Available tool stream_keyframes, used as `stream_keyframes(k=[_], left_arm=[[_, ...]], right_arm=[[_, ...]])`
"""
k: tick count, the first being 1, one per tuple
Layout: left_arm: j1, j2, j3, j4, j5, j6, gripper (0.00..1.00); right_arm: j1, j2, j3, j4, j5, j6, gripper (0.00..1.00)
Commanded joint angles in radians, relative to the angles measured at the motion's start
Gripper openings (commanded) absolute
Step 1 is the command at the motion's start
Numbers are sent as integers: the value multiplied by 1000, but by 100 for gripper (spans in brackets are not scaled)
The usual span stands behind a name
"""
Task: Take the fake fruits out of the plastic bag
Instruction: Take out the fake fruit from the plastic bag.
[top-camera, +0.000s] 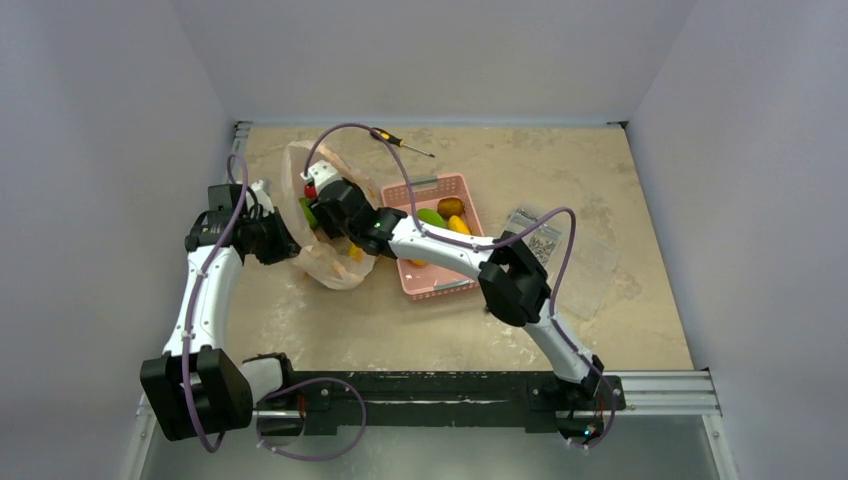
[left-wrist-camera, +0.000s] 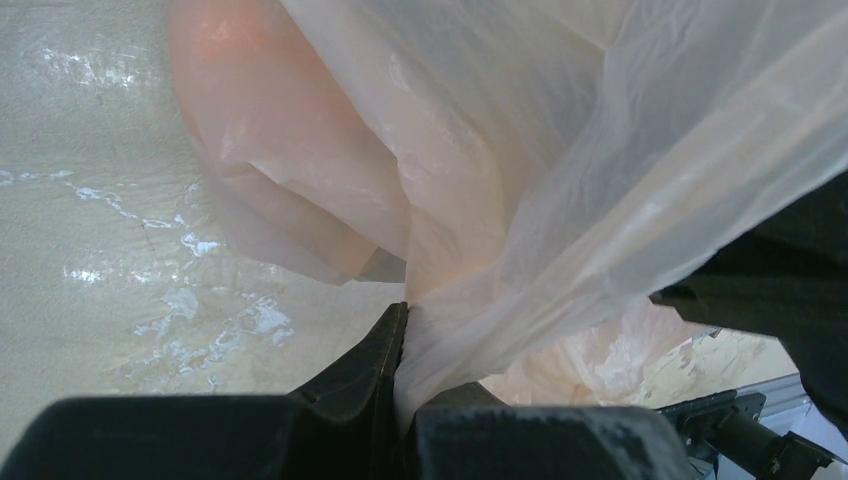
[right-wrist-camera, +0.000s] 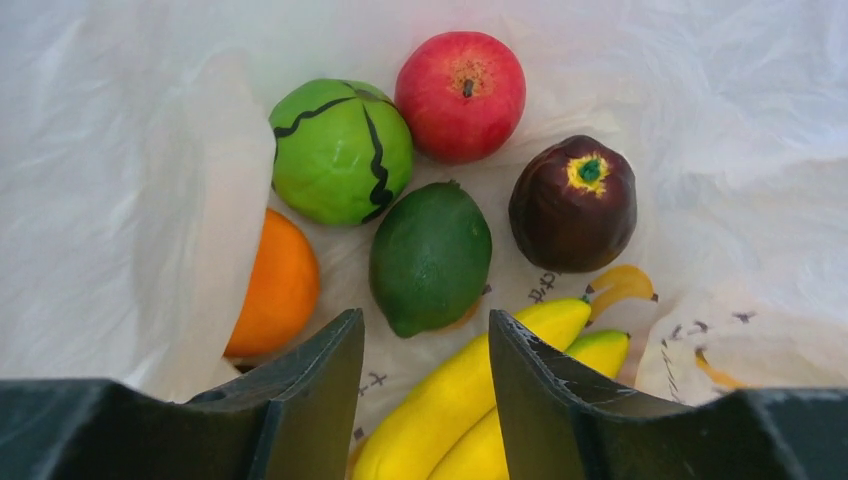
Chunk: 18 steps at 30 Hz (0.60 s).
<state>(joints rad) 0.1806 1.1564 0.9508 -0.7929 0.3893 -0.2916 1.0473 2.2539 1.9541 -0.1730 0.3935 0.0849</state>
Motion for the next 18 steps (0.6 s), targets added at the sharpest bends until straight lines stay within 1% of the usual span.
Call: stream_keyframes(k=[1,8,13,18], left_arm=[[-8,3,-6,24,8,19,0],[-10,2,-4,22,7,19,0],[-12,3,-4,23,8,20,0],[-13,6,-4,24,10,19,0]], right_arm=[[-30,35,87,-9,-46,-6,50],[-65,108,167,-31,-111,10,64],[-72,176,234,-55,-120,16,70],[-76,221,270,-53,-137,28,70]])
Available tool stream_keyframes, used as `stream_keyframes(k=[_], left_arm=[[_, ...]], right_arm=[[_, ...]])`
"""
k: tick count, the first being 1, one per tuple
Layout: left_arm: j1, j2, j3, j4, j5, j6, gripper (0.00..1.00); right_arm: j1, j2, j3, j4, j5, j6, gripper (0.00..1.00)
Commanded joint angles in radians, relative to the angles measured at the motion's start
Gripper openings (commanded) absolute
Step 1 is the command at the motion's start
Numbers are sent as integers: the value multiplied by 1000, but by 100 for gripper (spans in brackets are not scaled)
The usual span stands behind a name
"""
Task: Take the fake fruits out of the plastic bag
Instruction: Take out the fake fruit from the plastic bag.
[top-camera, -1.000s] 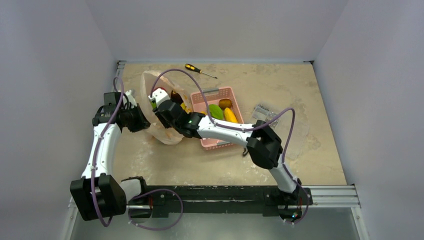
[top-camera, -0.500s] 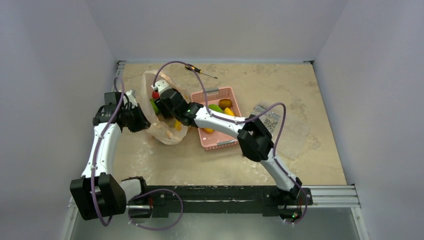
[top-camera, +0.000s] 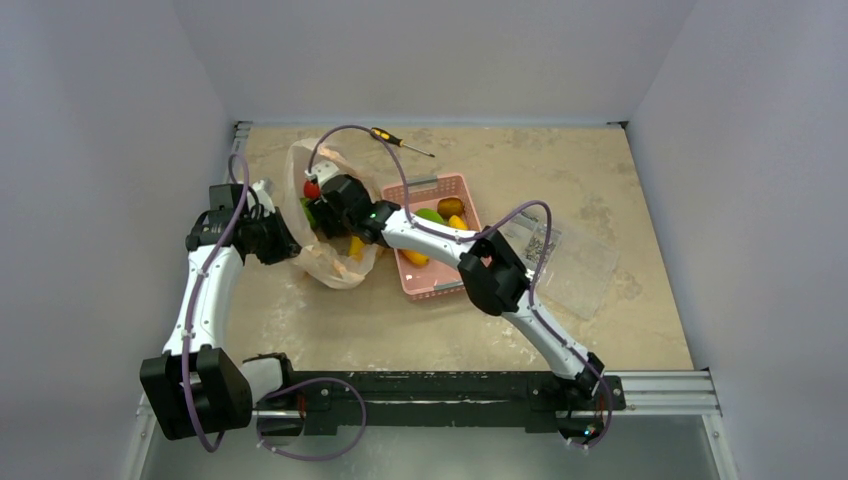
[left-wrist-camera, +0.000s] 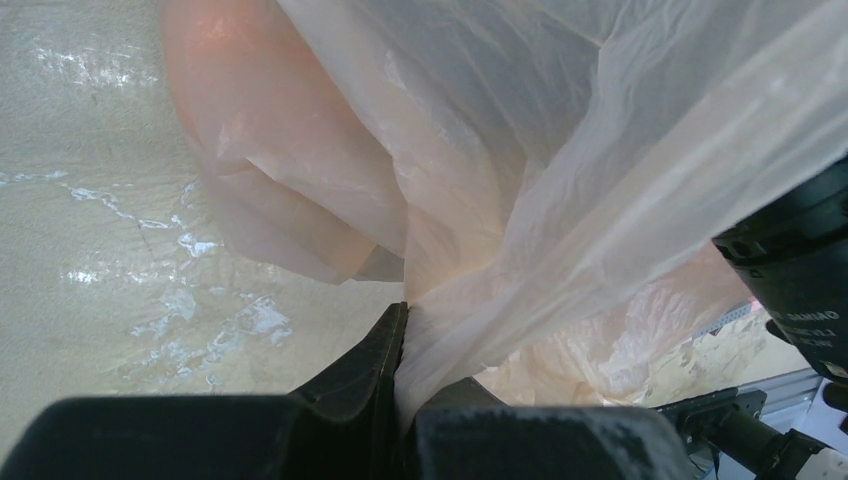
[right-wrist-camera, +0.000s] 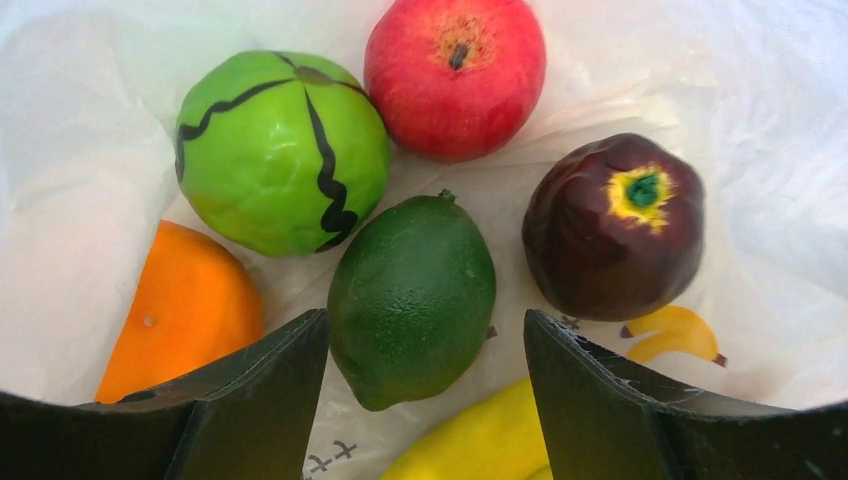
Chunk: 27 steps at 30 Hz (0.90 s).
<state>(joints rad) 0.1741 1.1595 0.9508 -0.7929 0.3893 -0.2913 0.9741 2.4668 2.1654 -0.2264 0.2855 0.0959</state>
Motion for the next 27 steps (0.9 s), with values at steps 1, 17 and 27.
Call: stream_keyframes(k=[1,17,27], left_arm=[[-7,2,-3,23,10,20,0],[-12,6,-4,23,12,20,0],[-13,4,-4,23,11,20,0]], right_arm=[[-3,18,65,2,-27,17,70],[-10,91,131,26,-1,8,43],[-10,-57,61,22,-15,36,11]])
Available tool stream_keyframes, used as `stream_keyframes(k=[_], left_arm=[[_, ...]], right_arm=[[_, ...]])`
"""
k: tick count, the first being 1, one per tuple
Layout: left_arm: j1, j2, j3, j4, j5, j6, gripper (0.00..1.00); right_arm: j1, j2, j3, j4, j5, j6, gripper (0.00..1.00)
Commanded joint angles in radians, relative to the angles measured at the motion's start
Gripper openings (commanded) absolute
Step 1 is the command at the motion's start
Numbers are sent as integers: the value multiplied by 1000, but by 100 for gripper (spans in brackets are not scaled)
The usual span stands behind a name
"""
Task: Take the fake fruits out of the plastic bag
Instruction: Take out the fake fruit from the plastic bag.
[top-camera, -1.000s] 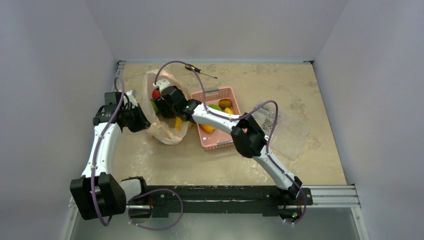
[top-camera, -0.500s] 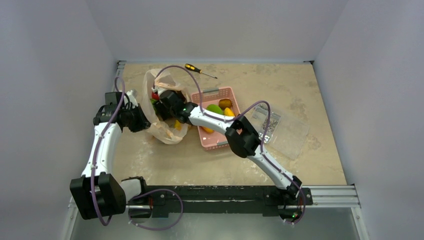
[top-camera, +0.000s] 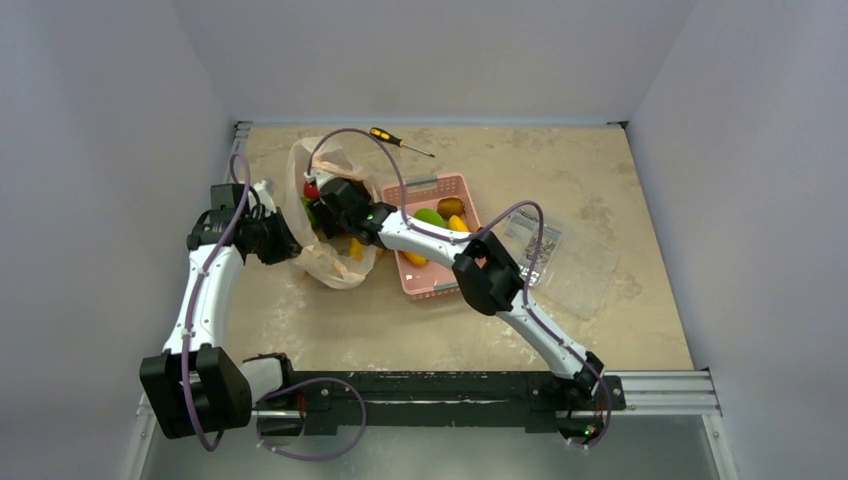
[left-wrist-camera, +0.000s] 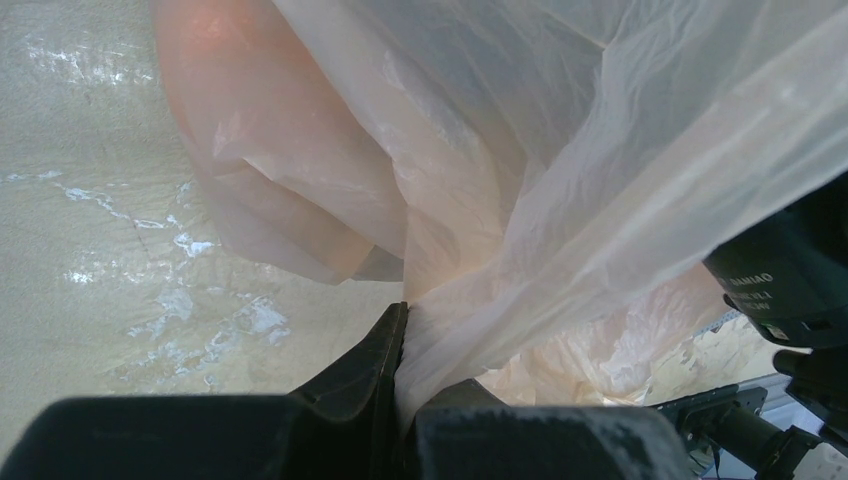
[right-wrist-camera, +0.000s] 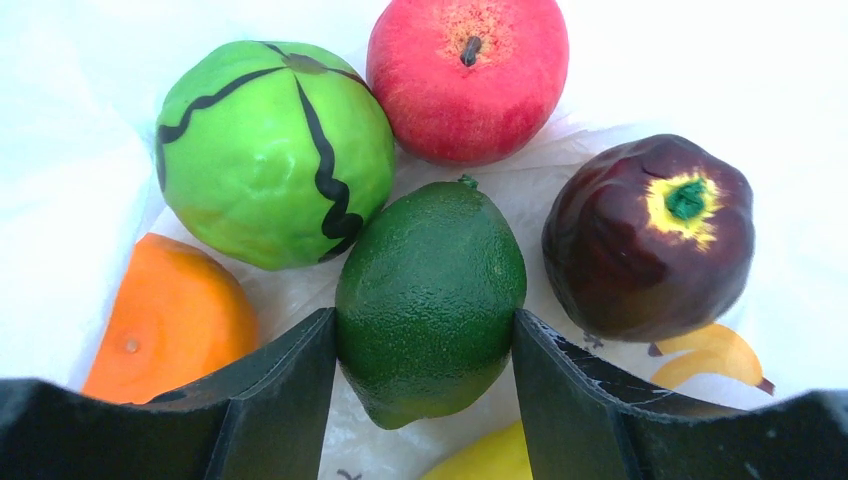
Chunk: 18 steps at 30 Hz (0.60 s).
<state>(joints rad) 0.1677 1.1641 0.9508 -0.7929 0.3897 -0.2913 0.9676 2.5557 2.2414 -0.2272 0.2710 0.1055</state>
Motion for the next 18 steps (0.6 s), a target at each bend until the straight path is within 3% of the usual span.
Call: stream_keyframes(k=[1,8,18], left_arm=[[-8,-1,-4,21,11,21,0],[-10,5,-6,22,13,20,0],[-10,4,-6,23,8,18,0]], right_arm=[[-3,-170,-33,25,-9,35,10],[2,-354,-211,61,-76,91,0],[8,-613,-510,124,-211,135,0]])
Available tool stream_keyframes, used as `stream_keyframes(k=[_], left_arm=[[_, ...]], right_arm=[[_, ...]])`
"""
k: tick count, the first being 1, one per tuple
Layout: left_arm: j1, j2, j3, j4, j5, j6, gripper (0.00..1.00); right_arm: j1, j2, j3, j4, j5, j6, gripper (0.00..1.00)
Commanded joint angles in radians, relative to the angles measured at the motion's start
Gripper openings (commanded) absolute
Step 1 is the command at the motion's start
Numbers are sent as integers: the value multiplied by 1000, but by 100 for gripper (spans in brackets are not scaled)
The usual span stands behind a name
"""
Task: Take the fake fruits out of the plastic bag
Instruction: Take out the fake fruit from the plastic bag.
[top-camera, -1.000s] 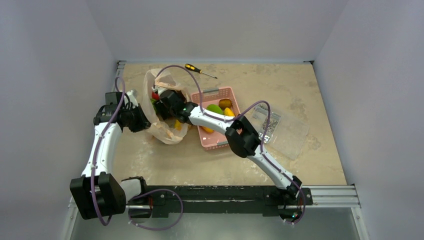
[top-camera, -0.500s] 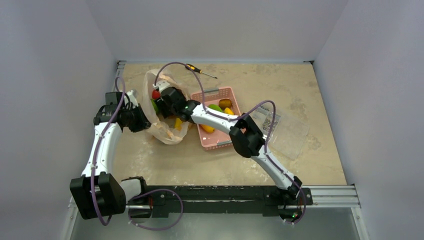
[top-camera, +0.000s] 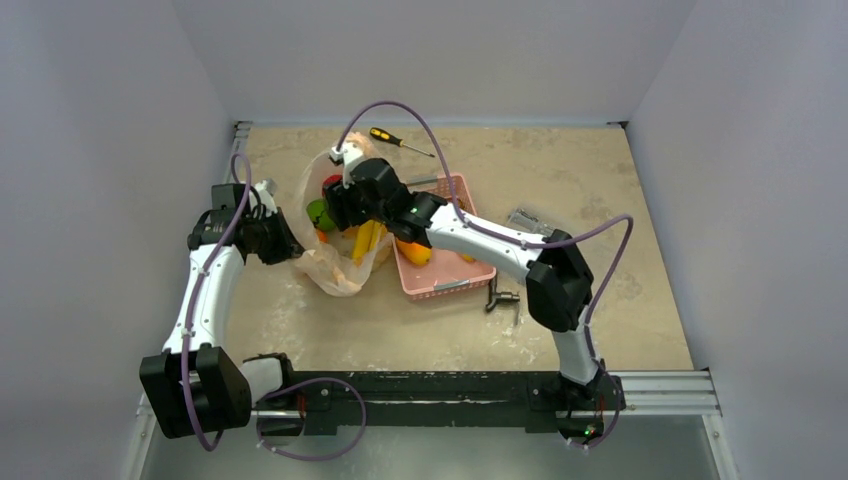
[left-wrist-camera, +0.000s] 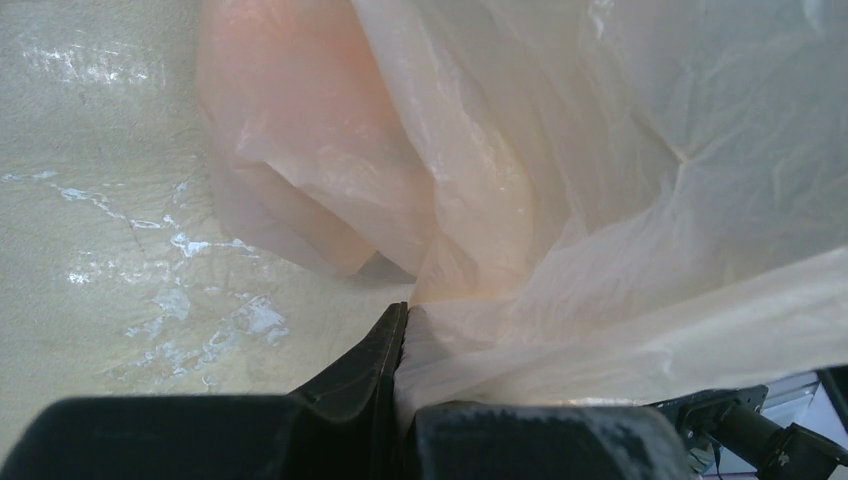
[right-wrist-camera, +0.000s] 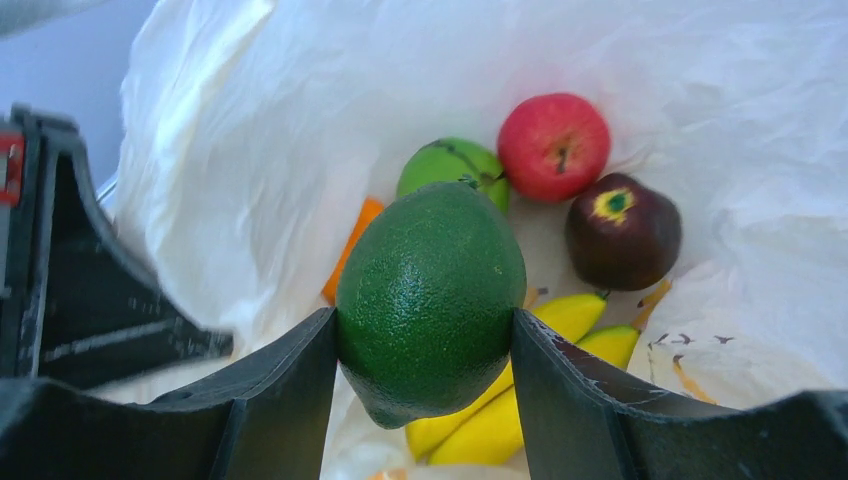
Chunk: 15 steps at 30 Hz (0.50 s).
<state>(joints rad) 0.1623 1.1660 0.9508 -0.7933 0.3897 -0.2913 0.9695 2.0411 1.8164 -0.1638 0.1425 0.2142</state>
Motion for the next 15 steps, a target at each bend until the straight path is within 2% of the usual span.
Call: stream_keyframes(k=[1,7,15], left_arm=[[-5,1,-6,23,6,18,0],[-5,2,-6,23,1,18,0],[-4,-9,-6,22,-9,21,0]], right_arm=[[6,-118,-105,68,-104,28,0],[6,-136,-134,81,-259,58,0],[12,-40,-42,32,-466,85,0]])
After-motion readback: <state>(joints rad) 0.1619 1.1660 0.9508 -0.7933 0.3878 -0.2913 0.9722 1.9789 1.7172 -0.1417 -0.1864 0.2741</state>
